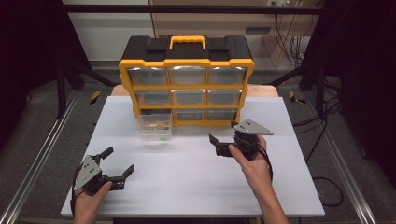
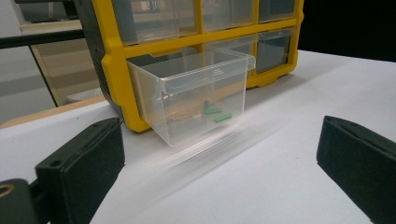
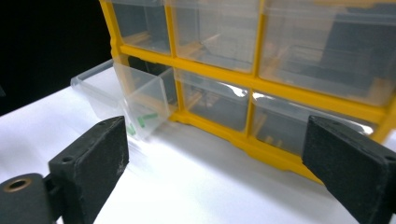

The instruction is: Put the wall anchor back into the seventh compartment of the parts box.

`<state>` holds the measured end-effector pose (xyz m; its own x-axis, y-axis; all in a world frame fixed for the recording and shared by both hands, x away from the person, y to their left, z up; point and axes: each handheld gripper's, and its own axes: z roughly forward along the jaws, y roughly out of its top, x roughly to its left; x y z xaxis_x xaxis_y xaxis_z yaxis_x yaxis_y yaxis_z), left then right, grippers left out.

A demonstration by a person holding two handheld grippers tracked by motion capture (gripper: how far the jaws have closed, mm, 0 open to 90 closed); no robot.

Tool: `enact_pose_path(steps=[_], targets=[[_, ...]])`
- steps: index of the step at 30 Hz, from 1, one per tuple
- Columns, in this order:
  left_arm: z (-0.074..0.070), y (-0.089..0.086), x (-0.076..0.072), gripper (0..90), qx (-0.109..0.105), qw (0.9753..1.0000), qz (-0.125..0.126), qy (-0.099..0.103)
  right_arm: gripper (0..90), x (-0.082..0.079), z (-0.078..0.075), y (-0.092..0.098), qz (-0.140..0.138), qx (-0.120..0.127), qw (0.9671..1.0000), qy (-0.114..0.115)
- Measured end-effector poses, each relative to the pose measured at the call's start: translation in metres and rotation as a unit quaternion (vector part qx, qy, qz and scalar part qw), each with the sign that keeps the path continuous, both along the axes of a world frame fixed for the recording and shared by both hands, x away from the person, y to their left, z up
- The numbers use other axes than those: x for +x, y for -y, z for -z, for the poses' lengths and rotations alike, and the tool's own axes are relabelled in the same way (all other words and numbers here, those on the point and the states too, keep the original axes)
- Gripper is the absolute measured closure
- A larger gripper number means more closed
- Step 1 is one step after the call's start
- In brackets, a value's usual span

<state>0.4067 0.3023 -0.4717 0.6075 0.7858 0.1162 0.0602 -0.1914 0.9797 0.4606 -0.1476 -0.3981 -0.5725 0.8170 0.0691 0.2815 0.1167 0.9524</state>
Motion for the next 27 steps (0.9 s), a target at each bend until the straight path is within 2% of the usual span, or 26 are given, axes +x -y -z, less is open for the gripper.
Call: enact_pose_path(steps=[4,8,16,27], targets=[[0.0,0.0,-0.001,0.6,-0.002,1.0,0.001,0.0,7.9,-0.01,0.009,0.015,0.006,-0.004,0.9999,0.012],[0.001,0.0,-0.001,0.6,-0.001,1.0,0.001,-0.002,7.1,-0.019,0.017,0.032,0.012,-0.019,0.9995,0.021],[0.0,0.0,-0.003,0.5,0.002,1.0,0.005,-0.002,6.8,-0.037,0.031,0.065,0.027,-0.014,0.9992,0.024],[0.001,-0.003,-0.003,0.5,0.001,1.0,0.001,-0.006,7.2,-0.058,0.053,0.094,0.051,-0.002,0.9984,0.026]])
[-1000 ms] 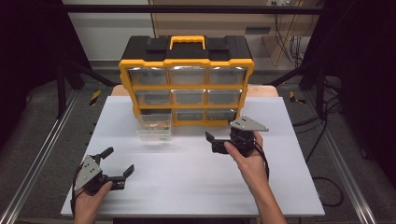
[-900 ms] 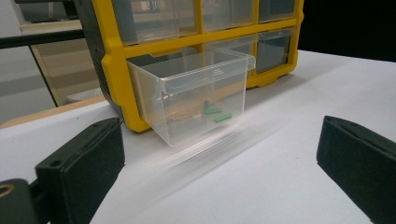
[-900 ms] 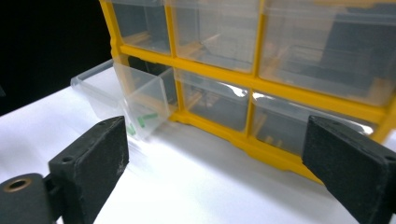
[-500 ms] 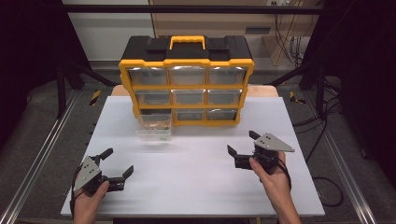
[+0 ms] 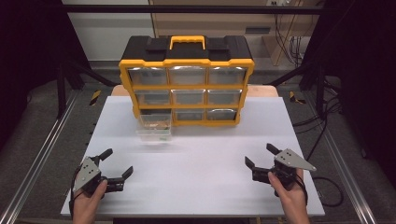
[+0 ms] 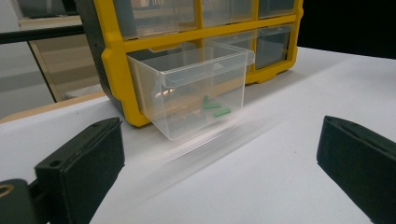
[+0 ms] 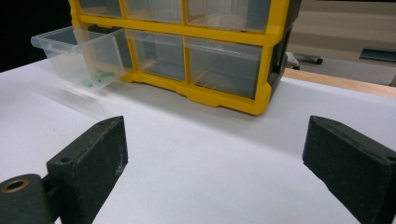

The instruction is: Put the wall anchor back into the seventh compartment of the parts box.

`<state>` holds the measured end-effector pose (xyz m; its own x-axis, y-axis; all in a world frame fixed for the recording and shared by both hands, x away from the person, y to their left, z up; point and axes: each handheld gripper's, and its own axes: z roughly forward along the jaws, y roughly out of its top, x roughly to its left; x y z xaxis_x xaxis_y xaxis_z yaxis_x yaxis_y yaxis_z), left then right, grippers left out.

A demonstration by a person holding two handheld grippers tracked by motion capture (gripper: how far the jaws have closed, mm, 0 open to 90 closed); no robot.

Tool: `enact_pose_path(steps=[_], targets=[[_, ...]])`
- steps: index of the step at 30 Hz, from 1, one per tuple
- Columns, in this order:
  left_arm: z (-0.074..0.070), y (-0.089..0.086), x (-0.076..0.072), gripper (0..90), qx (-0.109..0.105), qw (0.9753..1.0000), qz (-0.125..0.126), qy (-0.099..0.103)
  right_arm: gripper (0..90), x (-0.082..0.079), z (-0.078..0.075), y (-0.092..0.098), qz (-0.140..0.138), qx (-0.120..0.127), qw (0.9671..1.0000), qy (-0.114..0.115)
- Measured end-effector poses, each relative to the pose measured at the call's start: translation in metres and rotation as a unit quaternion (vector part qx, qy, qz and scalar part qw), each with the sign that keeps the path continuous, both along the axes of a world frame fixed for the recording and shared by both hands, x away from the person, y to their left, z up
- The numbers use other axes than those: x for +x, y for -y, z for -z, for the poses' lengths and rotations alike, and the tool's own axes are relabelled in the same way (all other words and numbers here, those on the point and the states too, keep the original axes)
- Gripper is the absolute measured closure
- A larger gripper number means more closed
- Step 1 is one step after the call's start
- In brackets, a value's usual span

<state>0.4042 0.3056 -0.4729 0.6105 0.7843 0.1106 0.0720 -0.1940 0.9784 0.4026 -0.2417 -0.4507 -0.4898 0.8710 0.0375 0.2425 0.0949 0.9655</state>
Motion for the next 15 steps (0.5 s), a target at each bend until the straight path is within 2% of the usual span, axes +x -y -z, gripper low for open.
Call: enact_pose_path(steps=[12,15], targets=[[0.0,-0.005,0.0,0.6,-0.004,1.0,-0.006,0.0,7.4,-0.01,0.014,0.018,0.02,0.0,0.9997,0.016],[0.001,-0.005,0.0,0.6,-0.004,1.0,-0.005,-0.001,7.4,-0.011,0.017,0.021,0.022,-0.007,0.9995,0.023]])
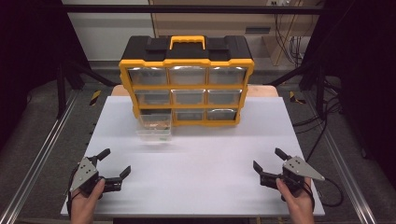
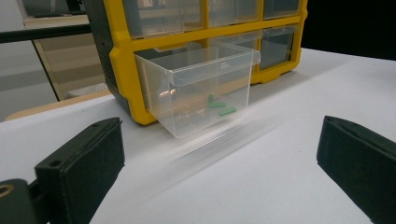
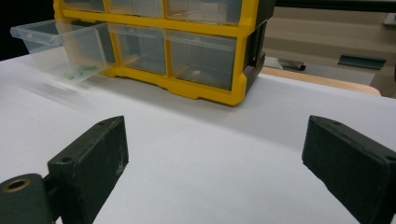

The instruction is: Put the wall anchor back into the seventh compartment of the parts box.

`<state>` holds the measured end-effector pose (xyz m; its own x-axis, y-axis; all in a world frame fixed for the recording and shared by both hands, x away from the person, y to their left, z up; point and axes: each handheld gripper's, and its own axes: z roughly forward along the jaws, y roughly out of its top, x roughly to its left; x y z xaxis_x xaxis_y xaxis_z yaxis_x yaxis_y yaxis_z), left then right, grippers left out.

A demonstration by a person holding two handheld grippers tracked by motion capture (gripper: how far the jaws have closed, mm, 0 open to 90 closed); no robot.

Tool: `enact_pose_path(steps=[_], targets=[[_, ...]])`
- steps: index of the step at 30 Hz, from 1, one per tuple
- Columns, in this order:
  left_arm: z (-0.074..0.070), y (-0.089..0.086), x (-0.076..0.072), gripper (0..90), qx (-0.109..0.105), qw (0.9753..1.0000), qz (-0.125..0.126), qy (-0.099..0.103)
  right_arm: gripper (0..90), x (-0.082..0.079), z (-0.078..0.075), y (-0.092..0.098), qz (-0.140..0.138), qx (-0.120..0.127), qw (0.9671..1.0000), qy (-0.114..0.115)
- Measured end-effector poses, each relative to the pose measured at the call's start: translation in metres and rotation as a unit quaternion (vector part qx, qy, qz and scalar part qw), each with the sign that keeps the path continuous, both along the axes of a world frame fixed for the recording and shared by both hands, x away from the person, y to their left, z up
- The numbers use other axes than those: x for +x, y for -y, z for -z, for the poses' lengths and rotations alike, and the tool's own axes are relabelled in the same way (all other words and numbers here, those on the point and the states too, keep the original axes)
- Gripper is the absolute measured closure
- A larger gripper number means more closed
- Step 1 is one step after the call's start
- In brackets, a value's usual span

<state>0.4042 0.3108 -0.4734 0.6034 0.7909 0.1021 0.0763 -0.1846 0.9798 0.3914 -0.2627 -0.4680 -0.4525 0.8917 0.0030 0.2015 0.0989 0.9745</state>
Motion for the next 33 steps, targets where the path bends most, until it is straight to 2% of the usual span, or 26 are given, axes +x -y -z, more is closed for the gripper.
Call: enact_pose_path(steps=[12,21,26,33], targets=[[0.002,0.001,0.001,0.5,0.005,1.0,0.003,-0.003,6.3,-0.002,0.011,0.005,-0.005,-0.005,0.9999,0.01],[0.004,0.004,0.002,0.5,0.01,0.9999,0.009,-0.005,6.3,0.0,0.018,0.0,-0.008,-0.003,0.9999,0.01],[0.005,0.004,0.003,0.5,0.009,0.9999,0.009,-0.008,6.0,0.004,0.021,-0.006,-0.02,-0.004,0.9997,0.012],[0.006,0.005,0.002,0.5,0.007,0.9999,0.013,-0.009,5.6,0.01,0.025,-0.021,-0.049,-0.013,0.9985,0.02]])
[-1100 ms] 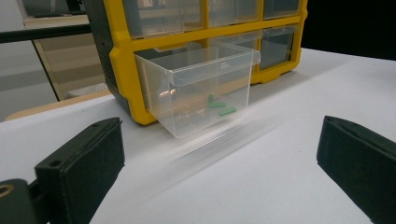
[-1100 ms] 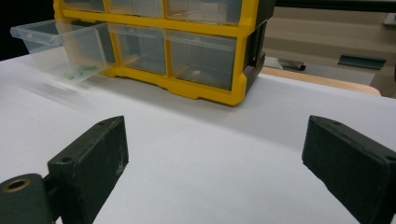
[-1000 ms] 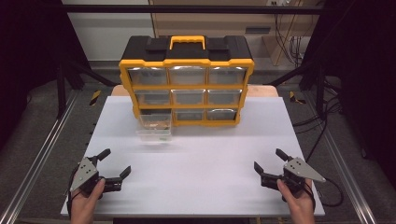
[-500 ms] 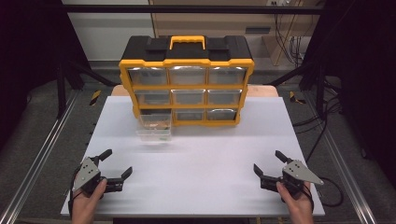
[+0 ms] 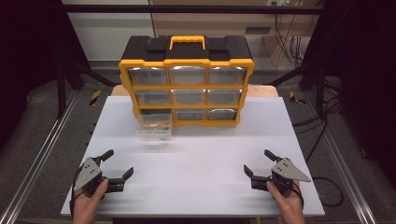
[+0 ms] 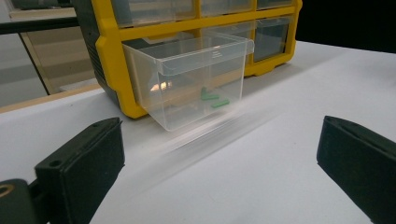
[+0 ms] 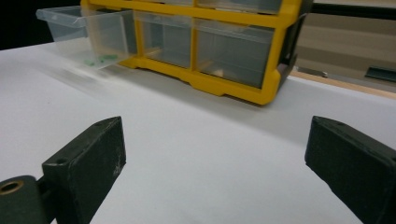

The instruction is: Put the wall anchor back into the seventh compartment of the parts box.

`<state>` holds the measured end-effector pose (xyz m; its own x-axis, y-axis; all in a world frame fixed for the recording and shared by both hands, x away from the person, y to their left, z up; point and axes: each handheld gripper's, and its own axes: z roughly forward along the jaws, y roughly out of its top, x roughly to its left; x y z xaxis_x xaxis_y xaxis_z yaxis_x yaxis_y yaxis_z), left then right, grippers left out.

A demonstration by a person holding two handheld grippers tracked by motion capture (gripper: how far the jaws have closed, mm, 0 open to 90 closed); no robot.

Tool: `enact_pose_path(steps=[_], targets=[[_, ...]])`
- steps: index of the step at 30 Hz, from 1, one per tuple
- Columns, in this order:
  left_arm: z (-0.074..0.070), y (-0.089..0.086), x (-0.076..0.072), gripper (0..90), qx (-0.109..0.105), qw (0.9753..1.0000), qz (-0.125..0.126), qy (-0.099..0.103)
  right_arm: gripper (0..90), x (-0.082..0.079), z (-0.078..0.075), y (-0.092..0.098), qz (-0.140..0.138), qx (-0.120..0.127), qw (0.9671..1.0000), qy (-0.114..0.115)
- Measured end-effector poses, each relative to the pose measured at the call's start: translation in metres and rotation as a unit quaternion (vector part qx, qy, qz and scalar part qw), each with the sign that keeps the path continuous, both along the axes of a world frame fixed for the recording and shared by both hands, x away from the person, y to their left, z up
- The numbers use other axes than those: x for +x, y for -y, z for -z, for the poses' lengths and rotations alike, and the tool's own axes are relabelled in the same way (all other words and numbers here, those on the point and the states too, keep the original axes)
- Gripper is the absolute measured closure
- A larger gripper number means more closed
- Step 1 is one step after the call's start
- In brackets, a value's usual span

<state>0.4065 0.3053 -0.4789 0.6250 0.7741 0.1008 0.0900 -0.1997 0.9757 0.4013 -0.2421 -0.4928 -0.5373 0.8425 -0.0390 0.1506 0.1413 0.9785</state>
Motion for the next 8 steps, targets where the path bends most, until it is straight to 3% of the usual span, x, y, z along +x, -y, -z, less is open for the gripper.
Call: enact_pose_path(steps=[8], targets=[[-0.002,0.0034,0.0001,0.6,-0.01,0.9999,0.005,-0.002,5.7,-0.0021,-0.0014,-0.0062,-0.019,0.01,0.9994,0.025]])
